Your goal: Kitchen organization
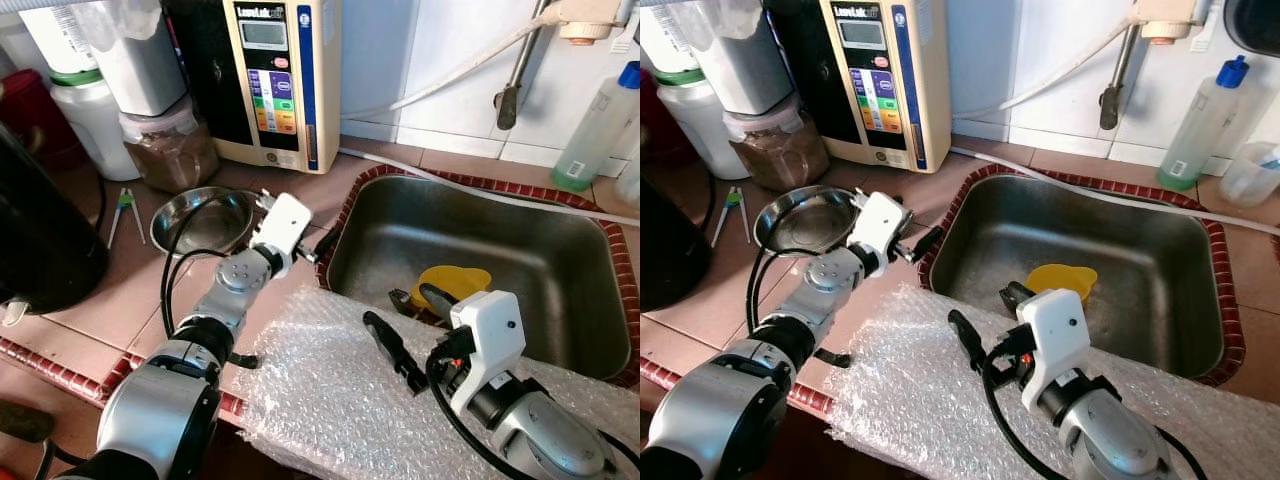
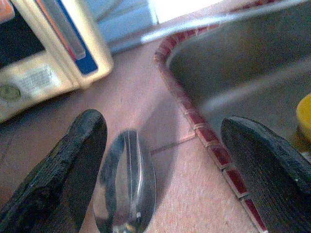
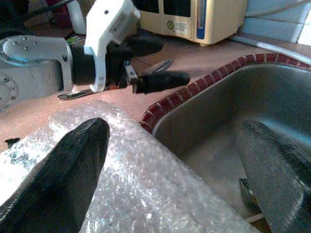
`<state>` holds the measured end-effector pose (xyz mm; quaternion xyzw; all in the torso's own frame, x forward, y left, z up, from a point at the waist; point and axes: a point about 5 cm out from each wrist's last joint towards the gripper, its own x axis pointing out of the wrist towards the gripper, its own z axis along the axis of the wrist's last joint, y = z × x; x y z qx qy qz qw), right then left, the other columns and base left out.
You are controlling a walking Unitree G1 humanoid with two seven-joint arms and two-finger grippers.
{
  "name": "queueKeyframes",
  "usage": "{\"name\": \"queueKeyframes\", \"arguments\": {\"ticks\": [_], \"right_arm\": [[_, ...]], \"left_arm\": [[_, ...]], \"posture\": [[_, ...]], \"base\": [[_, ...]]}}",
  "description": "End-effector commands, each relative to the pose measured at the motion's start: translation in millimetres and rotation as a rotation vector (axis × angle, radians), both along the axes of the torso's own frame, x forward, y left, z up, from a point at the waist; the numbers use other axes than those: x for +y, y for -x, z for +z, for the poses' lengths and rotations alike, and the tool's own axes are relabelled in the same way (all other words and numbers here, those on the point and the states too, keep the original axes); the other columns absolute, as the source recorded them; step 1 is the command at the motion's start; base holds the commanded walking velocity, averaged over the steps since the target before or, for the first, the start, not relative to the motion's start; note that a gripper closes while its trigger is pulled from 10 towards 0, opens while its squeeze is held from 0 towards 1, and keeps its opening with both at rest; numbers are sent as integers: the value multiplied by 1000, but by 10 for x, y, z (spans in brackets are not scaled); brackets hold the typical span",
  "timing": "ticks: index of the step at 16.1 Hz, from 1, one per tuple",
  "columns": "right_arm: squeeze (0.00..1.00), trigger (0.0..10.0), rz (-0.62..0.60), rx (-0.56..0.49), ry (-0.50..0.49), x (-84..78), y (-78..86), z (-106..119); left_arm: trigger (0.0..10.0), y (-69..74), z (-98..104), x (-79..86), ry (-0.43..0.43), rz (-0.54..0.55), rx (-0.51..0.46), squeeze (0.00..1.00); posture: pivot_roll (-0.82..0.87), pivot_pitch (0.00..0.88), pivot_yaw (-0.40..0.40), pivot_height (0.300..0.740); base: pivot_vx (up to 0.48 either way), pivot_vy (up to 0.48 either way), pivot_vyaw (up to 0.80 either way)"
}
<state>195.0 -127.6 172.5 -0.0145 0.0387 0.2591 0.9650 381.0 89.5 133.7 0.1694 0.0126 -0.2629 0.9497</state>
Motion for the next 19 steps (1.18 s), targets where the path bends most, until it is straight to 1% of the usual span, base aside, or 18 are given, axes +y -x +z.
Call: {"name": "queueKeyframes", "arguments": {"ticks": [1,3,4,5,7,8,9,10,19], "right_arm": [[0,10000,-7,-3,10,0,-16,14],[0,10000,-8,-9,14,8,-31,26],[0,10000,-8,-11,14,13,-33,29],[0,10000,-8,-12,14,18,-36,30],[0,10000,-8,-12,13,25,-35,34],[0,10000,-8,-12,14,26,-36,36],[0,10000,-9,-12,13,27,-39,38],[0,10000,-12,-13,14,23,-48,39],[0,10000,-24,-16,23,-17,-89,39]], "left_arm": [[10000,-26,-2,23,-35,33,16,1000],[10000,-31,-30,42,-55,64,31,1000],[10000,-34,-43,53,-61,78,41,475],[10000,-39,-54,69,-74,94,49,0],[10000,-51,-64,106,-80,130,66,0],[8824,-55,-68,121,-83,143,74,0],[2039,-57,-74,134,-84,152,81,0],[0,-59,-84,147,-84,162,94,0],[0,-75,-62,190,-49,177,112,0]], "posture": [[-180,84,85,740],[-183,79,88,740],[-184,78,88,740],[-185,78,88,740],[-183,82,89,740],[-183,83,90,740],[-182,84,91,740],[-180,85,92,740],[-171,81,90,740]], "base": [[0,0,0],[0,0,0],[0,0,0],[0,0,0],[0,0,0],[0,0,0],[0,0,0],[0,0,0],[0,0,0]]}}
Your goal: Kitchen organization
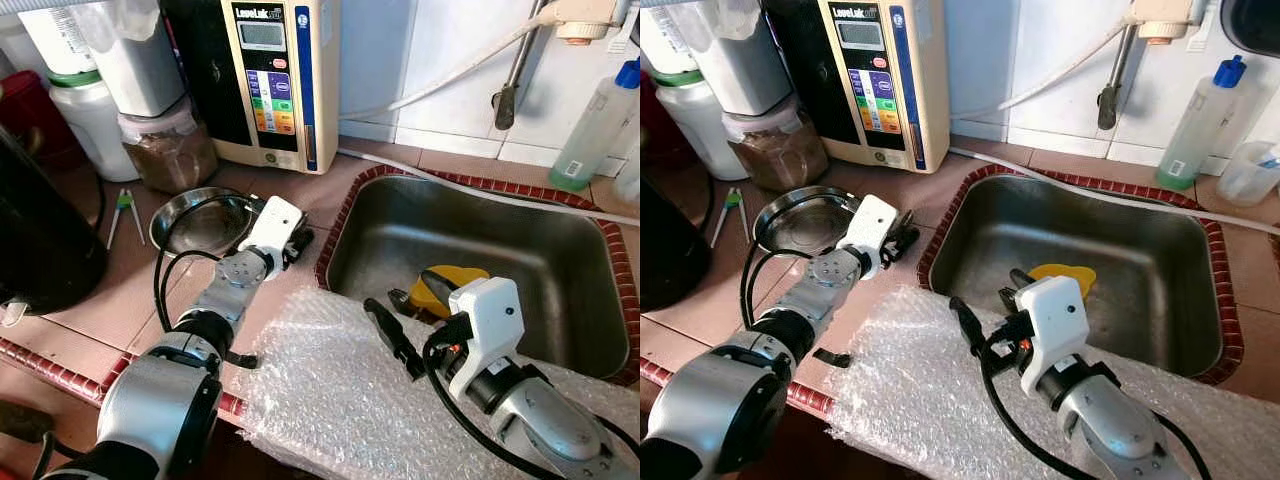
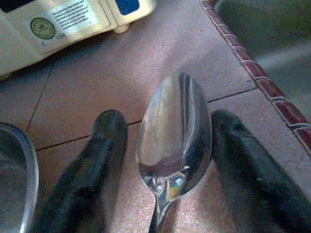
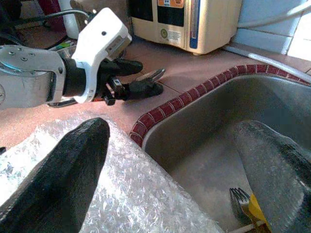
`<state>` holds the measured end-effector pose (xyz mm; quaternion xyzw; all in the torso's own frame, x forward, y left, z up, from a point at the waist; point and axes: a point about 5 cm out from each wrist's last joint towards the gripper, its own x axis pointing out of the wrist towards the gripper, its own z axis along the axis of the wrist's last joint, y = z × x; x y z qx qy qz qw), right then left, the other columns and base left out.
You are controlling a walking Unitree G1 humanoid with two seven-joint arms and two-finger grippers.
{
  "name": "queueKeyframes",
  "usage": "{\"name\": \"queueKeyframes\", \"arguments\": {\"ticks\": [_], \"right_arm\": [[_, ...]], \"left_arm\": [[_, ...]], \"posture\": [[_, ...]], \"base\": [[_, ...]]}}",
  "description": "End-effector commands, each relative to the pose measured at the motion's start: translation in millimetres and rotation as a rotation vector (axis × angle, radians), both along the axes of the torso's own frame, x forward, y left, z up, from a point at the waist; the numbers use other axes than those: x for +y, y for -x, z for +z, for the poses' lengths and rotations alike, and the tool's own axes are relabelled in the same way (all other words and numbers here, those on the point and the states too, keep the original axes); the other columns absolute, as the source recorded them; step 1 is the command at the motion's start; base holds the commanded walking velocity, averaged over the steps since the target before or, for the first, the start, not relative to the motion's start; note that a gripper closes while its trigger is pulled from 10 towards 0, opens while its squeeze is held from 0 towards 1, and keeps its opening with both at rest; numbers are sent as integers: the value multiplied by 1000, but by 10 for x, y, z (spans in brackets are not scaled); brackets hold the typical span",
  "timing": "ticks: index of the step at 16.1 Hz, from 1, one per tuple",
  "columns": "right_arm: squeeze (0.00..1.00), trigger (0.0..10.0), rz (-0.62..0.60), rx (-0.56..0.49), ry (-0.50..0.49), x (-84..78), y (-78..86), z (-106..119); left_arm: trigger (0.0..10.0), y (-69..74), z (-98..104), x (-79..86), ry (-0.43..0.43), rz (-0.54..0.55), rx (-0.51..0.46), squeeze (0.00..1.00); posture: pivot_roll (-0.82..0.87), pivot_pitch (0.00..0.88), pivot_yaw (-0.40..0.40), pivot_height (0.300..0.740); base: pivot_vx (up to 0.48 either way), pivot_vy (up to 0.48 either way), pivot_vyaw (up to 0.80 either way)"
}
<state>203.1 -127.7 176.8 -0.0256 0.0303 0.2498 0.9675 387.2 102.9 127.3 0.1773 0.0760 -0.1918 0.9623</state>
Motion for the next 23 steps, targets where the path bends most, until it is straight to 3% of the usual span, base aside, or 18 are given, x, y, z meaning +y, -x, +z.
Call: {"name": "queueKeyframes", "arguments": {"ticks": [1,16,23], "right_arm": [[0,10000,-6,6,6,-19,-11,-3],[0,10000,2,-2,7,-53,-92,1],[0,10000,1,-23,2,-61,-187,13]], "left_arm": [[0,-13,2,58,-1,15,19,0],[0,-26,62,81,65,0,1,0],[0,-31,234,105,285,-109,-48,0]], "posture": [[-171,81,90,740],[-151,58,80,740],[-123,42,74,740]], "base": [[0,0,0],[0,0,0],[0,0,0]]}}
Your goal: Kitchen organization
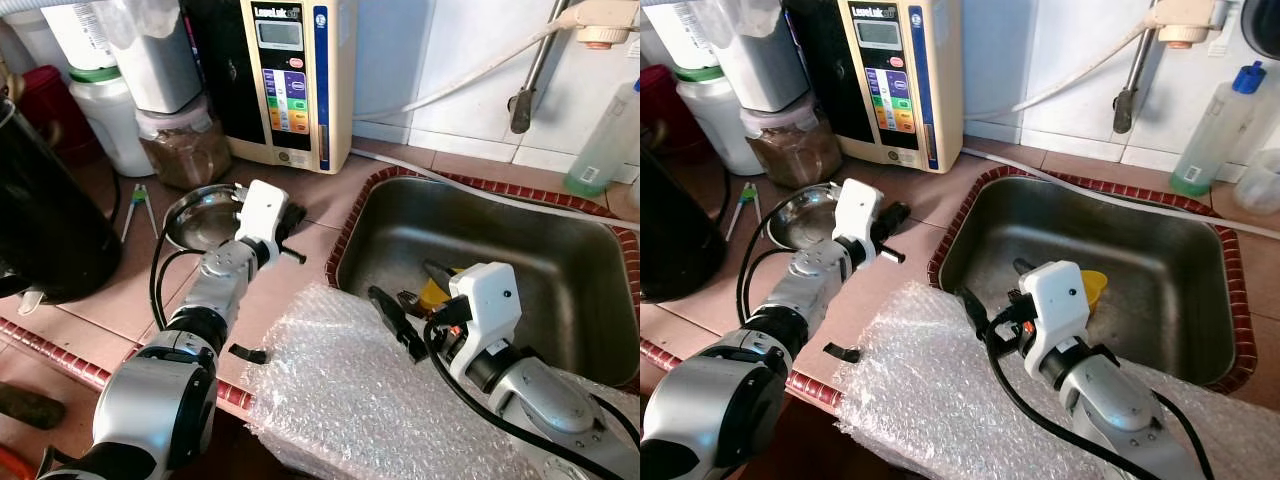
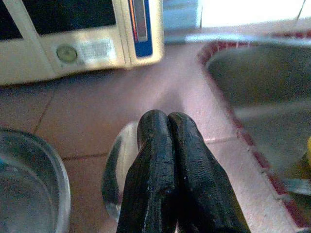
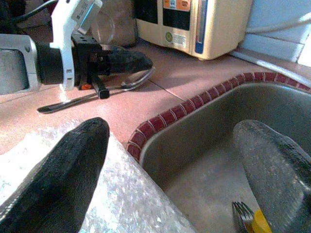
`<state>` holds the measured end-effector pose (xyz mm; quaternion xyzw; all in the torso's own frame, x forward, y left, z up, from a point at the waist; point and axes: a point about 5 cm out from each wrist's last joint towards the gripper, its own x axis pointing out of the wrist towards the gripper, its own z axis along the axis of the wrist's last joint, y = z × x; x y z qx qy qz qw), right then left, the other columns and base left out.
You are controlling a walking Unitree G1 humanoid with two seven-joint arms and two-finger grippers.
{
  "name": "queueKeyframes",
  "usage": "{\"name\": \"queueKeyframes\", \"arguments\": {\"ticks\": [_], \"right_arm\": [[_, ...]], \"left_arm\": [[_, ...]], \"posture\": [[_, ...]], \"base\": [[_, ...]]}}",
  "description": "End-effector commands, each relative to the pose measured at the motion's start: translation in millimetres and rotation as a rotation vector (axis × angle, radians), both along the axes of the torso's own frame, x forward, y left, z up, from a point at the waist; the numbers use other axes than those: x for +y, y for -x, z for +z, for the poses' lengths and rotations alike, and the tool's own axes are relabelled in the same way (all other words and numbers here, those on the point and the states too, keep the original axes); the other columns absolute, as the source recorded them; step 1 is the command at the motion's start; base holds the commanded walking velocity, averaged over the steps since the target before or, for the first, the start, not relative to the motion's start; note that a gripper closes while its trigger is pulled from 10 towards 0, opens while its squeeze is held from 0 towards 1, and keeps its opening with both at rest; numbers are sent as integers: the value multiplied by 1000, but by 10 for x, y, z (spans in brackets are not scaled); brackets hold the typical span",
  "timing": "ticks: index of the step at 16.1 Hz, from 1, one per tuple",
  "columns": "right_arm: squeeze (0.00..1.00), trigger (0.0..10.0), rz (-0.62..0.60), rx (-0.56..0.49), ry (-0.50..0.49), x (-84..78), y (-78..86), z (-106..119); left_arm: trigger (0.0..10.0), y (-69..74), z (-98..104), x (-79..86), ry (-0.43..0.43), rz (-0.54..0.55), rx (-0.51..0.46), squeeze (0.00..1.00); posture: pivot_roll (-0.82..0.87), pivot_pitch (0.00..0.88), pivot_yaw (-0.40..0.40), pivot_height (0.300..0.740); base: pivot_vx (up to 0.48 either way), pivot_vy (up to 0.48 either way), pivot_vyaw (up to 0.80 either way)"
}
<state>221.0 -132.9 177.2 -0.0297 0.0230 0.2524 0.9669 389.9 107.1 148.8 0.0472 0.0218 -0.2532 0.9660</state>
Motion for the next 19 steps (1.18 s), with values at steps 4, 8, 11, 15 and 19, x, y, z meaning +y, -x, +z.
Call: {"name": "queueKeyframes", "arguments": {"ticks": [4,8,11,15,19], "right_arm": [[0,10000,-1,-13,-1,-13,-40,0],[0,10000,10,-21,-2,16,-78,-7],[0,10000,12,-25,-2,23,-91,-14],[0,10000,-9,-35,-10,18,-91,-30],[0,10000,-64,-71,-31,7,-99,-12]], "left_arm": [[0,17,61,181,28,-38,-44,0],[10000,21,136,232,84,-43,-101,1000],[10000,48,186,174,123,-97,-147,1000],[10000,82,201,348,84,-37,-215,1000],[10000,253,127,666,21,39,-276,1000]], "posture": [[-109,33,73,740],[-98,22,72,740],[-100,14,75,740],[-93,10,75,740],[-71,19,71,740]], "base": [[0,0,0],[0,0,0],[0,0,0],[0,0,0],[0,0,0]]}}
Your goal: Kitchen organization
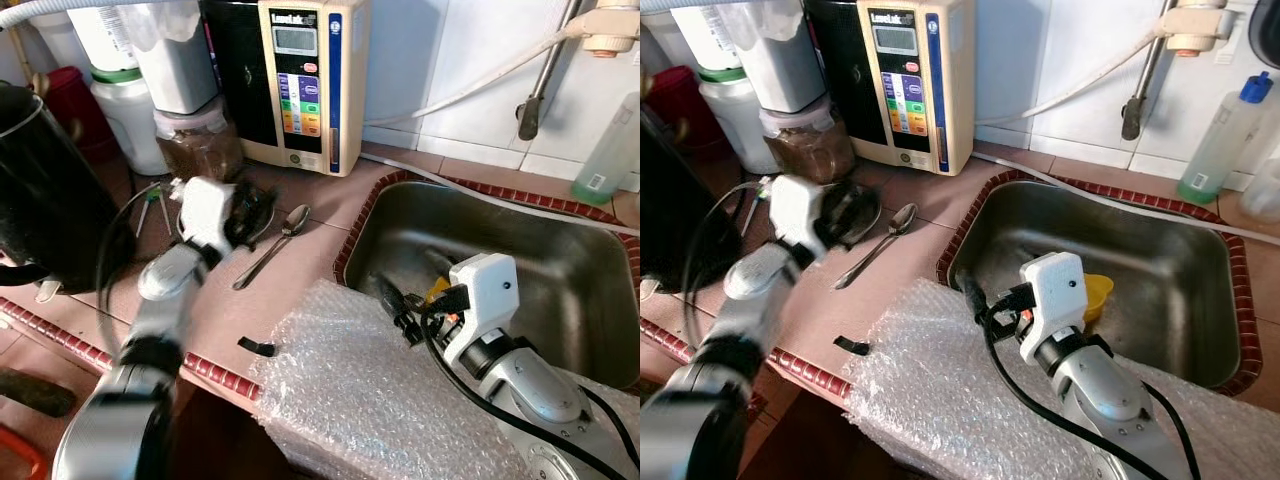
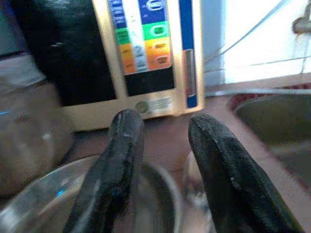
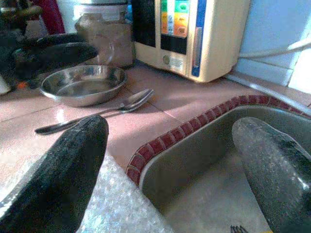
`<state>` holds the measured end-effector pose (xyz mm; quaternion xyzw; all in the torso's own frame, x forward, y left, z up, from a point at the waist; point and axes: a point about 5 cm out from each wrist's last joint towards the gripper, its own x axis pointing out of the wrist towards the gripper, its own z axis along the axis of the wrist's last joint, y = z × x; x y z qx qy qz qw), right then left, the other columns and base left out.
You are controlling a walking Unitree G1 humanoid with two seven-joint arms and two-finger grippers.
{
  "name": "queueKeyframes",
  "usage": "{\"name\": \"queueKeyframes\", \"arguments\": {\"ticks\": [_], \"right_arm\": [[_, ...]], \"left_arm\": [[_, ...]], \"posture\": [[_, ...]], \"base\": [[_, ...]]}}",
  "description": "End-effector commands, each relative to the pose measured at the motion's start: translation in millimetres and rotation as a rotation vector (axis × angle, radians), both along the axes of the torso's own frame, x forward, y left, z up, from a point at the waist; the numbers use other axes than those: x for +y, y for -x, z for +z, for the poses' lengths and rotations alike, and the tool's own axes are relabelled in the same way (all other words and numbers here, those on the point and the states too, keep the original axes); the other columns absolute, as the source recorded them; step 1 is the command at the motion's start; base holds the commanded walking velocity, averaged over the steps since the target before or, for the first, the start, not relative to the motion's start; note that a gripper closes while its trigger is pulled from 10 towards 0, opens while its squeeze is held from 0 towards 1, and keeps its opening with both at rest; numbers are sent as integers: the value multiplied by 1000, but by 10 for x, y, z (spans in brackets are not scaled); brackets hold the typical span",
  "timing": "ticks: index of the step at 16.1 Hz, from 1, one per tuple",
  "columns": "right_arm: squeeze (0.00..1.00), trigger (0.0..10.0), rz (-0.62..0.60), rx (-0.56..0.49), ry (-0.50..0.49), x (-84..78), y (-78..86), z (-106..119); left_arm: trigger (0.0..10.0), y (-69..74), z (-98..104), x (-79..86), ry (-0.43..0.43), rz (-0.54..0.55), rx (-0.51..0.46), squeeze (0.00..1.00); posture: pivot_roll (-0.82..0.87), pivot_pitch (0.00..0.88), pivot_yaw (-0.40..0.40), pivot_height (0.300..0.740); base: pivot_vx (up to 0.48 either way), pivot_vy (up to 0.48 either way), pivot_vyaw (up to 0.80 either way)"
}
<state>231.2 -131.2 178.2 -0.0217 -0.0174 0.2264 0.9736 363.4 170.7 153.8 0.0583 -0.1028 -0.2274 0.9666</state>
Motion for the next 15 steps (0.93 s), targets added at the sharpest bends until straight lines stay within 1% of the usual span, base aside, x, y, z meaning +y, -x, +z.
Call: {"name": "queueKeyframes", "arguments": {"ticks": [1,2,5,7,8,9,10,11,13,14,15], "right_arm": [[0,10000,-19,-2,3,-13,3,-20],[0,10000,-21,-6,7,-15,-3,-21],[0,10000,-18,-16,21,-34,-48,-17],[0,10000,-9,-17,33,-46,-68,-17],[0,10000,-7,-16,33,-55,-79,-27],[0,10000,-7,-16,34,-56,-82,-33],[0,10000,-3,-14,30,-42,-92,-48],[0,10000,2,-12,27,-32,-102,-57],[0,10000,10,-8,26,-26,-122,-71],[0,10000,20,-7,22,-17,-137,-72],[0,10000,27,-9,23,-14,-149,-67]], "left_arm": [[10000,42,61,93,-36,22,-40,1000],[10000,79,52,104,-63,17,-56,1000],[10000,233,-15,85,-114,-36,-60,1000],[10000,332,-57,126,-129,-36,-53,1000],[10000,450,-109,153,-135,-24,-39,1000],[10000,491,-128,162,-137,-17,-33,1000],[10000,626,-172,187,-152,-7,-19,1000],[10000,725,-196,208,-162,-5,-11,1000],[10000,871,-211,255,-197,-11,-9,1000],[10000,951,-208,319,-224,3,-12,1000],[10000,981,-199,357,-239,30,-25,1000]], "posture": [[-63,20,64,740],[-57,19,56,740],[-35,20,29,740],[-26,20,22,740],[-9,18,13,740],[-6,17,11,740],[10,19,4,740],[20,21,-1,740],[43,29,-17,740],[52,31,-24,740],[59,35,-30,740]], "base": [[0,0,0],[0,0,0],[0,0,0],[0,0,0],[0,0,0],[0,0,0],[0,0,0],[0,0,0],[0,0,0],[0,0,0],[0,0,0]]}}
